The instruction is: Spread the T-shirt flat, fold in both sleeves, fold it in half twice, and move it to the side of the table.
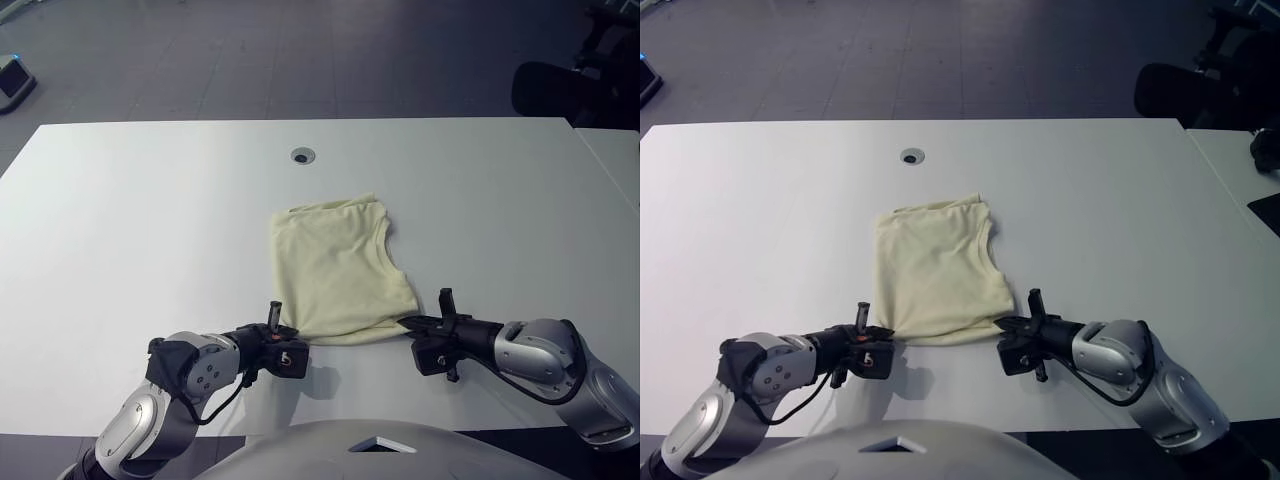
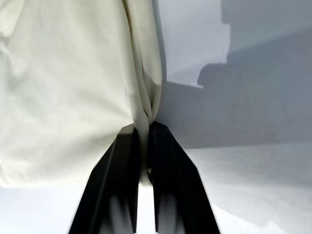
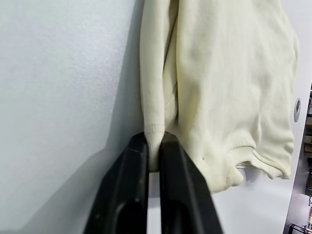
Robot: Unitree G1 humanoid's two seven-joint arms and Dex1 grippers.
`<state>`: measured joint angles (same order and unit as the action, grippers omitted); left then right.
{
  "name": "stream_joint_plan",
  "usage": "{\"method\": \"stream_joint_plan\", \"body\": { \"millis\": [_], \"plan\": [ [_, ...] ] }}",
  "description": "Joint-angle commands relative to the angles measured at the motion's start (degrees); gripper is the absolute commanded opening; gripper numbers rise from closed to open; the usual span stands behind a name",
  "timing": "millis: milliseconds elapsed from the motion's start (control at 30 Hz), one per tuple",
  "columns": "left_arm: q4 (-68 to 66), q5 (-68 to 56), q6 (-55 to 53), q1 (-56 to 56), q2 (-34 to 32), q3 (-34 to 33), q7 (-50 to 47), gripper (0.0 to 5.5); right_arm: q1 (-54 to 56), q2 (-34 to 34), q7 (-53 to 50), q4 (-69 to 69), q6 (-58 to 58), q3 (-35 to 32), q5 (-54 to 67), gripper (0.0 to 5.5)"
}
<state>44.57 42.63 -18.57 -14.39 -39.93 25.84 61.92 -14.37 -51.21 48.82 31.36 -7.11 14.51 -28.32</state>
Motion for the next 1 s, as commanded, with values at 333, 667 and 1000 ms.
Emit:
{"method": "stream_joint_plan", "body": {
  "millis": [333,667,1000],
  "plan": [
    [0.7,-14.37,-5.65,-3.43,-7.22,-1.77,11.09,0.17,-0.09,-6.23,13.17,6.26,5.05,-2.85,14.74,0.0],
    [-2.95,-33.62,-5.67,-4.84,-14.7,-8.67,14.68,0.16,-0.98,-12.44,23.54,15.49,21.78,-5.94,31.69,0.0],
    [-5.08,-60.1,-19.24,8.09,-16.89,-18.19,18.37,0.15,20.26,-13.38,30.12,11.64,50.73,-13.67,73.08,0.0]
  ]
}}
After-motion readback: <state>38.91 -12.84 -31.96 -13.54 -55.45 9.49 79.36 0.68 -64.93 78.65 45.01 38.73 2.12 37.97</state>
